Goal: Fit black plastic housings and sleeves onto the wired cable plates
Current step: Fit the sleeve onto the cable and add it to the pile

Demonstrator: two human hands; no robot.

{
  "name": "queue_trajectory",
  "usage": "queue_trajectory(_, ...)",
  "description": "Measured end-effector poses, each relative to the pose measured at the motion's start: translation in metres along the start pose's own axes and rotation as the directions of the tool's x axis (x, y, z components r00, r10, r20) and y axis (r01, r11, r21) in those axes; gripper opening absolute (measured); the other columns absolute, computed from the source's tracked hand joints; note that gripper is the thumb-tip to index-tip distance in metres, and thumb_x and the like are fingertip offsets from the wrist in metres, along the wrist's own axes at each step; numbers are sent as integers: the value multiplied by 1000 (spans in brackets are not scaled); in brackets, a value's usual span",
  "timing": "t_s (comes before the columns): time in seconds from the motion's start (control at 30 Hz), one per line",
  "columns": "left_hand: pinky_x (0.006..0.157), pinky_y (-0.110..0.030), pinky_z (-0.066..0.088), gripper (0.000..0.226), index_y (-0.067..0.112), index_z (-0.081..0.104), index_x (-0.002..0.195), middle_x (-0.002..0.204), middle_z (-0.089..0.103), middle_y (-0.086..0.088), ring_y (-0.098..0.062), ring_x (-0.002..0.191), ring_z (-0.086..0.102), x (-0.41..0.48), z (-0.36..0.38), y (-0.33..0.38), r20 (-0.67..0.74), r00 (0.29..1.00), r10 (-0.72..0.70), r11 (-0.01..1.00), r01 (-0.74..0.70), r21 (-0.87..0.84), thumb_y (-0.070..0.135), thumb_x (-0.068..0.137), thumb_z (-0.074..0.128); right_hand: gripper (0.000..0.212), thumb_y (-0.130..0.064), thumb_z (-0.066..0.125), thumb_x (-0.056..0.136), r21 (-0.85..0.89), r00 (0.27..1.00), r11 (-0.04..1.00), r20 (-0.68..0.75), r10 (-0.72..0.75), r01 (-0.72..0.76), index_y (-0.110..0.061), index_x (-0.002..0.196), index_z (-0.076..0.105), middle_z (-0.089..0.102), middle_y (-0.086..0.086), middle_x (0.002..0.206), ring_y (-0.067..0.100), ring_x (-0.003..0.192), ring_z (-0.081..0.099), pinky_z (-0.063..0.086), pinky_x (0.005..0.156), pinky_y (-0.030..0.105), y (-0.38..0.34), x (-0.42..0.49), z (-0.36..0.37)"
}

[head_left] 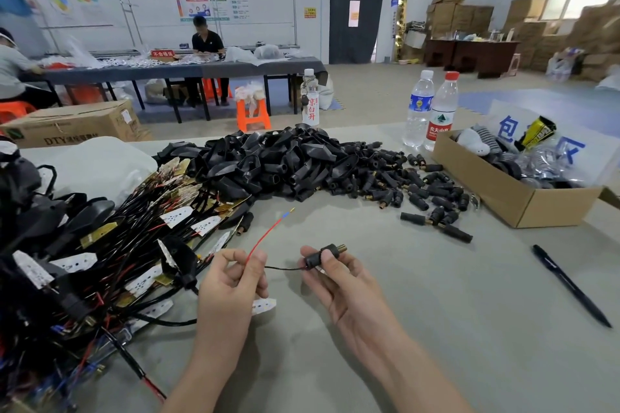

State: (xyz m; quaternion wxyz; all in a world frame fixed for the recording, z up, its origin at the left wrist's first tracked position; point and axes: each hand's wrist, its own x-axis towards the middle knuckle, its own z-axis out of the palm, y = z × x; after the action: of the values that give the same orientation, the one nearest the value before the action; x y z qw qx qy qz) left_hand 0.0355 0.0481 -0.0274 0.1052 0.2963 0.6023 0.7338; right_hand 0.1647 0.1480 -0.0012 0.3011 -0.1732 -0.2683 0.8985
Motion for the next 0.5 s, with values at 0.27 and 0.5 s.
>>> queue_trajectory(0.27,56,-13,46,29,11,53,87,63,65,-5,-11,57,60,2,1,2,-33,999,2,999,-4,-36,36,85,68,28,1,57,90,125,997,990,50,52,-58,2,117,48,68,26,116,33,106,70,62,75,29,2,-4,4)
queue_trajectory(0.5,60,-15,49,24,15,54,85,64,65,-7,-15,58,60,2,2,1,-79,997,18,997,-24,-71,34,85,69,32,8,49,95,110,999,994,32,17,-21,9,127,45,70,24,114,32,115,65,61,77,30,6,-4,6)
